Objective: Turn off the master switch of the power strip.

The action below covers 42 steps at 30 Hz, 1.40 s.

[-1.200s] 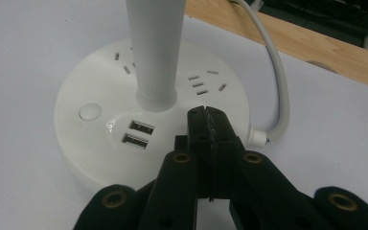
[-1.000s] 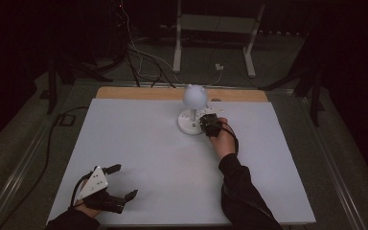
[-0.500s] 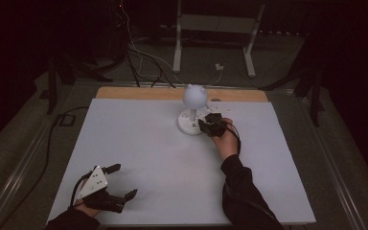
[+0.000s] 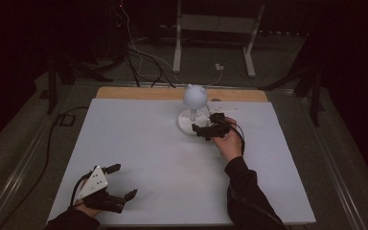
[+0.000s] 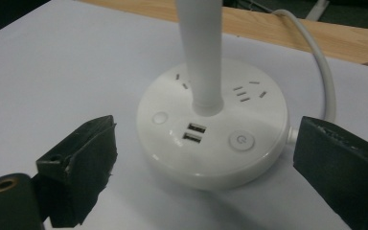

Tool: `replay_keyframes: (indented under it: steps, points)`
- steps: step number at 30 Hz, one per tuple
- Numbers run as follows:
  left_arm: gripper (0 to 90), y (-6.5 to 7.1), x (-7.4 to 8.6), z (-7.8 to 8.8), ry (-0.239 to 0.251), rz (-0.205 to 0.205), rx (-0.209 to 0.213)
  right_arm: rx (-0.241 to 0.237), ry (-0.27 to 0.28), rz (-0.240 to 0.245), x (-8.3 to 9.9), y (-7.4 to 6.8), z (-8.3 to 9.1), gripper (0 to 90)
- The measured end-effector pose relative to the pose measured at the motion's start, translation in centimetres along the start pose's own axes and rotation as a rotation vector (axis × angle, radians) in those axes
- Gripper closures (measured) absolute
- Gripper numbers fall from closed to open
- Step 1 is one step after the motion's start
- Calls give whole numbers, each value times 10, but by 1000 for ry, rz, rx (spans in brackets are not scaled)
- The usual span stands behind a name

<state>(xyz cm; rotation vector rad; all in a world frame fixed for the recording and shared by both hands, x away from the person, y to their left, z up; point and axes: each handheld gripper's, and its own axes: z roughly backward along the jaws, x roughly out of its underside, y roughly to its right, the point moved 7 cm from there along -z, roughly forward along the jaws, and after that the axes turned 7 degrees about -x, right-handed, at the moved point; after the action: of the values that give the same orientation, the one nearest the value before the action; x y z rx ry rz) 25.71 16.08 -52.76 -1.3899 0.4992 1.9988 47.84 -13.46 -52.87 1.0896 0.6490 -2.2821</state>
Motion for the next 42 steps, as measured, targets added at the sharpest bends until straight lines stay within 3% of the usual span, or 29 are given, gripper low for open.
replay_keyframes:
  steps: [1,21,31,38,42]
  points:
    - [7,0,0,0,-1,1,0,-3,-8,9,0,-2,2,0]
    - [7,0,0,1,-3,2,1,-54,-5,85,-2,-25,42,0]
    - [7,1,0,0,-3,2,2,-94,-4,126,17,-39,60,0]
    - [7,1,0,0,-3,0,2,-136,-1,125,35,-52,75,0]
    - [7,1,0,0,-3,2,2,-140,-22,122,47,-53,83,0]
